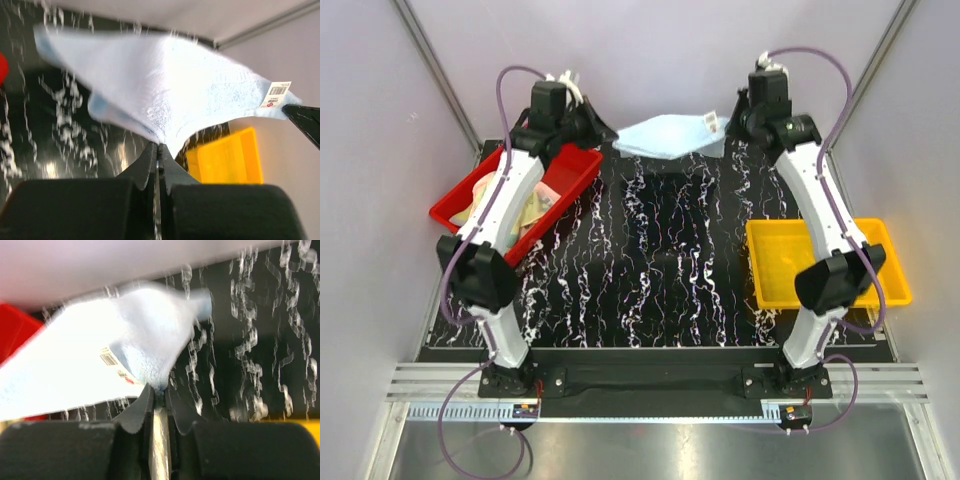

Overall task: Fold and stack the towels
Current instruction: Fold the towel

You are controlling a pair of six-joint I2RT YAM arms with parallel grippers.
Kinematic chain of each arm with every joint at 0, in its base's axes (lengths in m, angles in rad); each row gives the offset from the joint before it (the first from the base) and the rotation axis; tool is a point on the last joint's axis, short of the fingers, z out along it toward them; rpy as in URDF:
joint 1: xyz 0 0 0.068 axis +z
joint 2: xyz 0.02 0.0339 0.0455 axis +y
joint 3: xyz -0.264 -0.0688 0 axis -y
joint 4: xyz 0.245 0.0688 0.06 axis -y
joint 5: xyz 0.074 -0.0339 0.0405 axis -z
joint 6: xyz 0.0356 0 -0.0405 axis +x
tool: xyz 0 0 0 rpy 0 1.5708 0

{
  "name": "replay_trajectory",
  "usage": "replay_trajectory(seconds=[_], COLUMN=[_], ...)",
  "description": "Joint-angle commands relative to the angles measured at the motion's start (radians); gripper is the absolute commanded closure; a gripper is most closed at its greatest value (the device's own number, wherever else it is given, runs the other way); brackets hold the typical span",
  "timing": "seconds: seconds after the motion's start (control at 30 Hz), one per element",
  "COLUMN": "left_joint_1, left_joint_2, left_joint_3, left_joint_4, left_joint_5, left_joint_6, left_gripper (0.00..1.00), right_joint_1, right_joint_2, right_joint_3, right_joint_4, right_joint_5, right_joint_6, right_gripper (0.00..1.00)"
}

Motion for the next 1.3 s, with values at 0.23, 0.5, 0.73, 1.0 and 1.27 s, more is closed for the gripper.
replay_trajectory(seconds=[0.23, 0.5, 0.73, 1.0, 1.27], left_joint_1=[-0.012, -0.067, -0.114, -0.13, -0.082], left_joint_2=[-0.283, -0.421, -0.512, -0.567, -0.207], left_joint_3=[-0.751, -1.117, -1.307, -1.15, -0.617], left_joint_4=[0.208, 0.169, 0.119, -0.051, -0.031], left_joint_5=[0.112, 0.081, 0.018, -0.156, -0.148], left_joint_6=[0.036, 0.101, 0.087, 0.101, 0.33], left_gripper=[1.0, 1.0, 0.93, 0.55, 0.55], right_joint_1=[0.015, 0.119, 0.161, 0.162, 0.083], right_joint_2=[-0.346, -0.446, -0.492, -0.572, -0.314], right_joint_3=[-0.896, -1.255, -1.39, -1.29, -0.887], right_joint_4=[0.181, 0.154, 0.113, -0.027, 0.114], right_joint_5=[-0.199, -0.249, -0.258, -0.149, -0.201], right_joint_6=[0.062, 0.136, 0.226, 0.22, -0.175], right_gripper=[1.0, 1.0, 0.86, 0.6, 0.59])
